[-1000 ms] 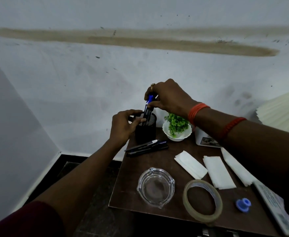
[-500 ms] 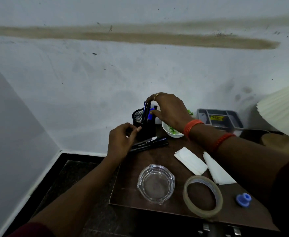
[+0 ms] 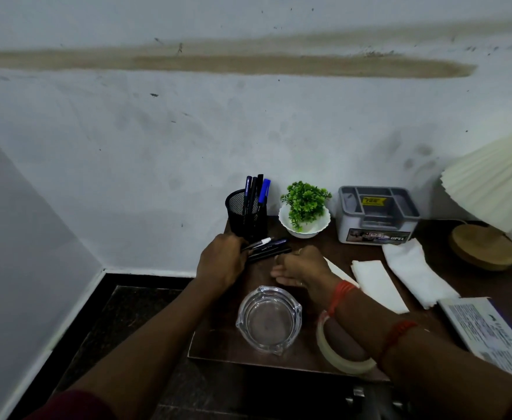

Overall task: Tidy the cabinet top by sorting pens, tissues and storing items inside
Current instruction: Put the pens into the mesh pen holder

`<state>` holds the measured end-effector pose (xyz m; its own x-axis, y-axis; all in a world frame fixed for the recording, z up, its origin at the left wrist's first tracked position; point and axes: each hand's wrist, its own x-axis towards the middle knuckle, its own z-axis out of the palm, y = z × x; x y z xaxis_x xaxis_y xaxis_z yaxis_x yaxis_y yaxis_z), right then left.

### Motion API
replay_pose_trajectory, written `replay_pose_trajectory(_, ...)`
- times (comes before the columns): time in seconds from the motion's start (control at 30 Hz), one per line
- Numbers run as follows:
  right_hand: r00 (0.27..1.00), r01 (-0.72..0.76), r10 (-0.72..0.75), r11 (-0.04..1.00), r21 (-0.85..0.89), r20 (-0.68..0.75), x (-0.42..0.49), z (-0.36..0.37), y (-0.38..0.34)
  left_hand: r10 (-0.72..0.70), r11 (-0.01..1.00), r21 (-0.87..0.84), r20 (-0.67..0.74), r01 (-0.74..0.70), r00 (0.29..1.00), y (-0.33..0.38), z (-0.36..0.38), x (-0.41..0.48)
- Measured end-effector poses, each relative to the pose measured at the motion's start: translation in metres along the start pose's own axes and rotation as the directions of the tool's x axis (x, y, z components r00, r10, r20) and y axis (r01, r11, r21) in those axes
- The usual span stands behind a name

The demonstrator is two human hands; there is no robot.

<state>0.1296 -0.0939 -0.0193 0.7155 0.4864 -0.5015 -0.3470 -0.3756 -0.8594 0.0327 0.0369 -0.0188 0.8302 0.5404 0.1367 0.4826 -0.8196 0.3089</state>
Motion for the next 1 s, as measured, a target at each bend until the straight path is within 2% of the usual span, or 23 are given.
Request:
replay_pose_trajectory(0.17,0.998,-0.058,0.055,0.995,0.08,0.042,0.002,0.003,-0.009,0.041,0.999,-0.002,-0.056,-0.041,0.998,0.005,0.004,-0.005)
replay_pose_trajectory(0.37,0.992,-0.109,0.106,0.993,0.036,0.071,0.006,0.005,-0.014,0.034,0.996,0.086,-0.082,-0.027,0.996,0.012,0.008,-0.009)
replay_pose_trajectory(0.47,0.997,-0.072,0.073,0.997,-0.015,0.039,0.01,0.007,-0.013,0.007,0.994,0.106,-0.077,0.001,0.997,0.016,0.009,-0.009)
replay_pose_trajectory(0.57,1.0,-0.006,0.006,0.994,-0.112,-0.001,0.012,0.01,-0.01,-0.091,0.996,-0.004,-0.009,0.091,0.996,0.02,0.007,-0.008)
replay_pose_trajectory(0.7,0.993,0.099,-0.113,0.96,-0.264,-0.04,0.01,0.014,-0.014,-0.184,0.981,-0.055,0.063,0.187,0.981,0.024,0.002,-0.006)
replay_pose_trajectory(0.83,0.984,0.147,-0.173,0.913,-0.38,-0.036,0.003,0.015,-0.021,-0.221,0.975,-0.009,0.093,0.223,0.971,0.027,-0.004,-0.008)
replay_pose_trajectory(1.0,0.984,0.115,-0.157,0.913,-0.39,-0.079,0.008,0.022,-0.019,-0.22,0.975,0.068,0.129,0.213,0.967,0.027,-0.013,-0.015)
